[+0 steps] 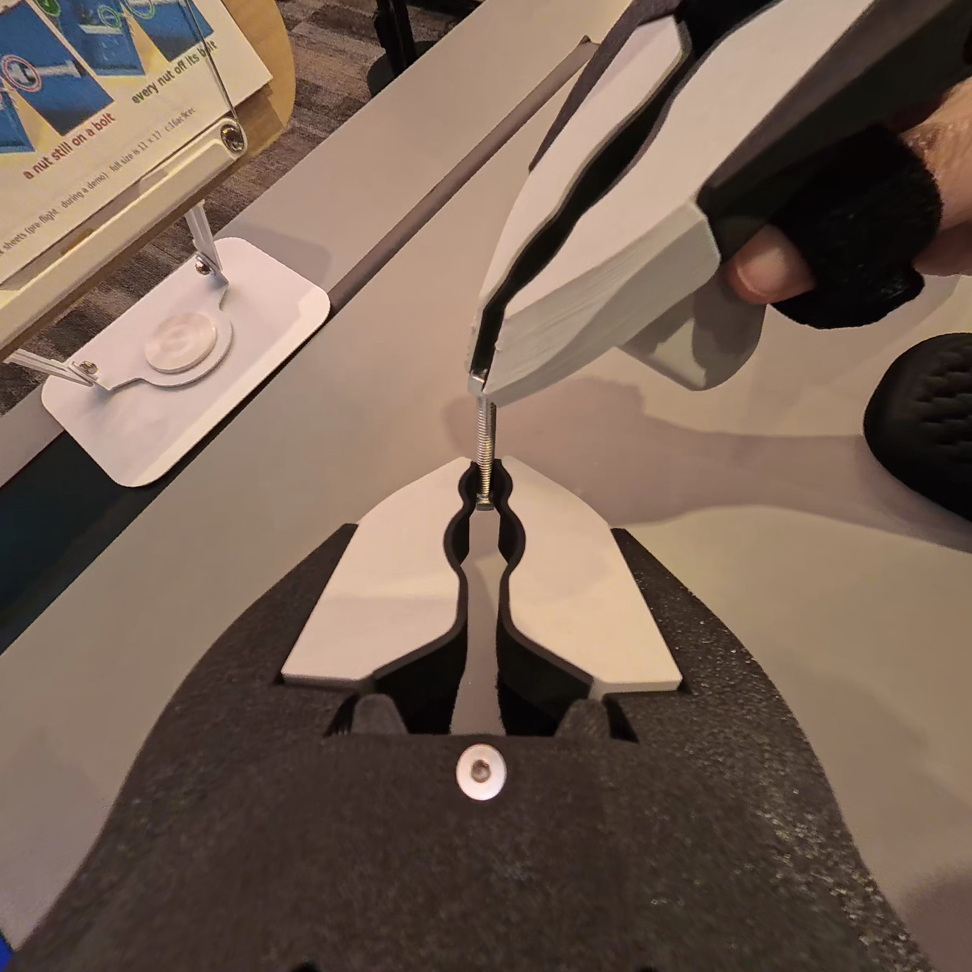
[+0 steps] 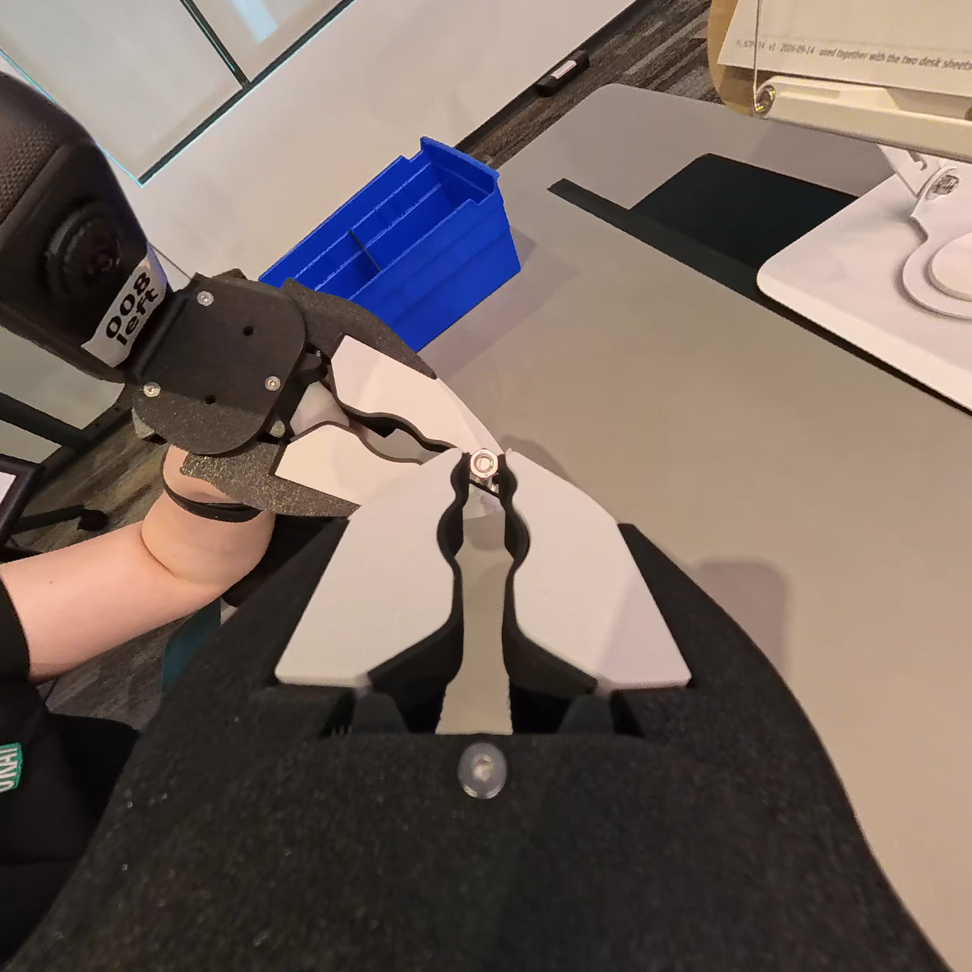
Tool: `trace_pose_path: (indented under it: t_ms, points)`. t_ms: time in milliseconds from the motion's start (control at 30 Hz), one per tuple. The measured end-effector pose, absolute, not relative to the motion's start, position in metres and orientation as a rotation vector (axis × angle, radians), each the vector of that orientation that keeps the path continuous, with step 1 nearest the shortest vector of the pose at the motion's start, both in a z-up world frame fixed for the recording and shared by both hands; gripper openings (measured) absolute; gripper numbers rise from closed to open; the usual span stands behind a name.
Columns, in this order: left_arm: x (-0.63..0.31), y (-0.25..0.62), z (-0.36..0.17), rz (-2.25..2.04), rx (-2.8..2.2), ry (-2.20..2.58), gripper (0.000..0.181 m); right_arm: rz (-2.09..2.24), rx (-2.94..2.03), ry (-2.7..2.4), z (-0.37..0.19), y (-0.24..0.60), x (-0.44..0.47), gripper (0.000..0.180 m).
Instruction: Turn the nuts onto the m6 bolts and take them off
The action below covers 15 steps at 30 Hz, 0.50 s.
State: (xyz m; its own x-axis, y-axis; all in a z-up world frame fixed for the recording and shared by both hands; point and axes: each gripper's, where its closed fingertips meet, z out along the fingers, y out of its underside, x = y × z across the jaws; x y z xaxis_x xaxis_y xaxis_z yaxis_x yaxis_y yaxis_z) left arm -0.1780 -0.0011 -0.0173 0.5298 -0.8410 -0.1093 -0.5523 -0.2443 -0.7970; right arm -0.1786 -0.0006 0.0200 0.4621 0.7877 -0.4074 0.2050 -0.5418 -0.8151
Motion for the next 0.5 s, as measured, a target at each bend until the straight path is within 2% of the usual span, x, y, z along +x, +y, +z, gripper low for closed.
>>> trace_pose_path:
  t_ms: [100,333,500]
  points:
    - [-0.178,-0.001,-0.015,-0.444,-1.923,1.135,0.005,1.047,-1.985,-0.847,0.022,-0.001,-0.179,0.011]
    - [-0.177,-0.005,-0.011,-0.499,-1.897,1.154,0.005,0.998,-1.929,-0.883,0.031,0.001,-0.173,0.028]
    - [-0.166,-0.033,-0.011,-0.708,-1.769,1.391,0.005,0.934,-1.594,-1.319,0.047,-0.038,-0.161,0.028]
